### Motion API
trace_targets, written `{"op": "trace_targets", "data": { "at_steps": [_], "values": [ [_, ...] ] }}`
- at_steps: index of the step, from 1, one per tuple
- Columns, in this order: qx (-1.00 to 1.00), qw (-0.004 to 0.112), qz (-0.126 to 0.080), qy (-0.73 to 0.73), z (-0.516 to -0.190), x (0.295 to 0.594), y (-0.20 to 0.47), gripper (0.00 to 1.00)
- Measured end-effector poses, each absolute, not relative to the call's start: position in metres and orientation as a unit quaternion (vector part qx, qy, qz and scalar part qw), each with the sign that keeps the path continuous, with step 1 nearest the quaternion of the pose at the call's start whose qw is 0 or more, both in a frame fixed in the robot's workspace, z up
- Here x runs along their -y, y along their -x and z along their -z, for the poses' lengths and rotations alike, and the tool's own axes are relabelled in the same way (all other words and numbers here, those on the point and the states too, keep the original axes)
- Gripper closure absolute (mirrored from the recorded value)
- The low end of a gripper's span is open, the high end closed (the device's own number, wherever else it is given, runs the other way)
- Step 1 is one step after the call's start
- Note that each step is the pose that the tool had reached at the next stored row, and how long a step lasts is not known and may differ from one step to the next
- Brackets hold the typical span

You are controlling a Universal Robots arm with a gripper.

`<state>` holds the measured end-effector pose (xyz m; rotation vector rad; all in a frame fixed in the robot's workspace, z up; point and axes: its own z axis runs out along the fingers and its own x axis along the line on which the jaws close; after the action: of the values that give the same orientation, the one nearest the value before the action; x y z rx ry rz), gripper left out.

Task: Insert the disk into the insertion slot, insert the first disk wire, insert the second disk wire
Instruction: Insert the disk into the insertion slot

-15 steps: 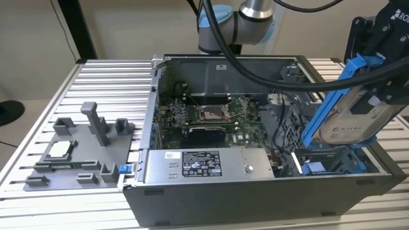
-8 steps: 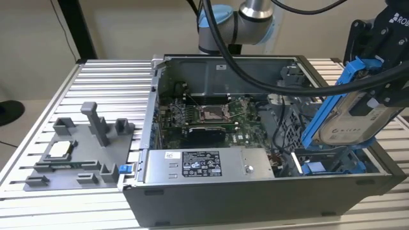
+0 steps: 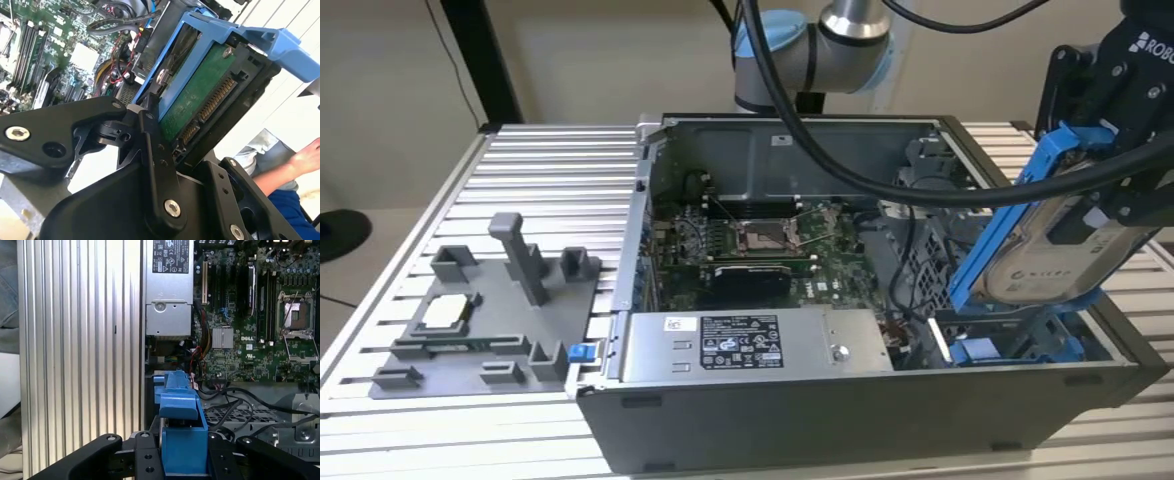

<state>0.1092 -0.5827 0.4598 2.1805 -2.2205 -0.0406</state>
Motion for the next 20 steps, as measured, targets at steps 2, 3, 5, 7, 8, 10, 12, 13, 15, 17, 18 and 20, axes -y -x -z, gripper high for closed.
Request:
{"op": "trace_targets", "data": {
  "at_steps": [2,3,5,7,8,10,12,13,15,17,18,20],
  "values": [
    [0.713,0.015,0.013,-0.701,-0.46,0.582,-0.109,1.0],
    [0.713,0.015,0.013,-0.701,-0.46,0.582,-0.109,1.0],
    [0.713,0.015,0.013,-0.7,-0.459,0.581,-0.109,1.0],
    [0.713,0.015,0.013,-0.701,-0.459,0.581,-0.11,1.0],
    [0.713,0.015,0.013,-0.701,-0.458,0.581,-0.111,1.0],
    [0.713,0.015,0.013,-0.701,-0.457,0.58,-0.112,1.0],
    [0.713,0.015,0.013,-0.701,-0.455,0.58,-0.114,1.0],
    [0.713,0.015,0.013,-0.701,-0.454,0.58,-0.114,1.0],
    [0.713,0.015,0.013,-0.701,-0.451,0.58,-0.116,1.0],
    [0.713,0.015,0.013,-0.7,-0.448,0.58,-0.116,1.0],
    [0.713,0.015,0.013,-0.7,-0.447,0.58,-0.116,1.0],
    [0.713,0.015,0.013,-0.701,-0.443,0.58,-0.116,1.0]
  ]
}}
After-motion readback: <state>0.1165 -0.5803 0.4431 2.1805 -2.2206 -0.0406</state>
